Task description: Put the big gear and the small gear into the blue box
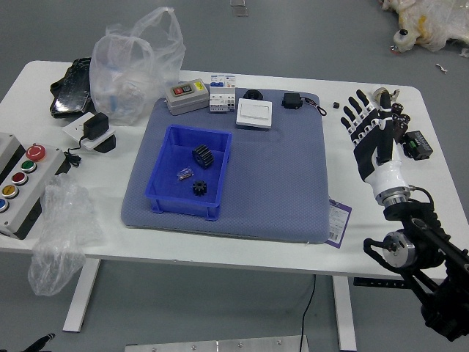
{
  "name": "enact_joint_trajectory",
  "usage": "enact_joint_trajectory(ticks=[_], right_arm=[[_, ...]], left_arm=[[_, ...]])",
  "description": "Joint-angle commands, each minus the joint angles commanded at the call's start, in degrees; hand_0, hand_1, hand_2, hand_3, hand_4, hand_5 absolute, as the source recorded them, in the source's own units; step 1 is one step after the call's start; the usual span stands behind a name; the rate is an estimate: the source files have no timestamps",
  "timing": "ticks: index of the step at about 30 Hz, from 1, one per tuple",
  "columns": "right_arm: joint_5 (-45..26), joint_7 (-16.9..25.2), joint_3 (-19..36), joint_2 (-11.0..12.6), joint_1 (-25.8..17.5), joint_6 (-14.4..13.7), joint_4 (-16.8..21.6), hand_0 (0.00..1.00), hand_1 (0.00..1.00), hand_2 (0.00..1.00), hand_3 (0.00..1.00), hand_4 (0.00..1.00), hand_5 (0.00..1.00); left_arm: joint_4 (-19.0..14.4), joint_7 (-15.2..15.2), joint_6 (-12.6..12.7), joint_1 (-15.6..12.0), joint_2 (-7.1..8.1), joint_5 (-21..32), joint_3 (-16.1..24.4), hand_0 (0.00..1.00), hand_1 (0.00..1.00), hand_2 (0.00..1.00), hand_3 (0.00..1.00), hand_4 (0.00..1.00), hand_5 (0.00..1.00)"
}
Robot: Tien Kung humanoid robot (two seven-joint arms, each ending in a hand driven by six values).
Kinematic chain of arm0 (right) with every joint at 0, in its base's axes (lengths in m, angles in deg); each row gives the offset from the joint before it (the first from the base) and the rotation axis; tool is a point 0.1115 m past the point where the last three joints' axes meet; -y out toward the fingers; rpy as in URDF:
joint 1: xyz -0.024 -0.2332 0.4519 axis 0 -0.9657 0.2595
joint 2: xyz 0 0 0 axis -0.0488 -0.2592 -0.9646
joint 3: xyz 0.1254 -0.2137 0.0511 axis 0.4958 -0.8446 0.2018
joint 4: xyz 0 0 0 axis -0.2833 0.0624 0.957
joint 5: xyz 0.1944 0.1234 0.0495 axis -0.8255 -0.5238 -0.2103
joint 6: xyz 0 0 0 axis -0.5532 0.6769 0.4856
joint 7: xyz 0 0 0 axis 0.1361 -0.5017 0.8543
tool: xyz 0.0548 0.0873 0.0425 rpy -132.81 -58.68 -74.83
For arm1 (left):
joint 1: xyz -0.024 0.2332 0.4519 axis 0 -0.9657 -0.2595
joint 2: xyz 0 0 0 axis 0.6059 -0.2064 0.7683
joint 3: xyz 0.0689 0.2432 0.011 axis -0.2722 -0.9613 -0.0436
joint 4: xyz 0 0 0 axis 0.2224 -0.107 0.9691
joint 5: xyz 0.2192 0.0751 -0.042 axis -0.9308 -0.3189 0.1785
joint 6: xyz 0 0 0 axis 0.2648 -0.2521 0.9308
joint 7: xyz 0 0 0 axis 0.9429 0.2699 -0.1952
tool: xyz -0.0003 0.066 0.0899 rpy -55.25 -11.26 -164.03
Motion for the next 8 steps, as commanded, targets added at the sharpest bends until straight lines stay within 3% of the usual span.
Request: enact_joint_trajectory(ticks=[8], right_arm=[[-0.2,0.5,0.8,0.1,-0.5,0.0,0.4,0.998,0.99,0.998,0.998,0.998,0.998]], left_arm=[[0.0,0.0,0.0,0.1,-0.01,-0.1,0.0,0.651,0.594,0.585,0.726,0.756,0.714]])
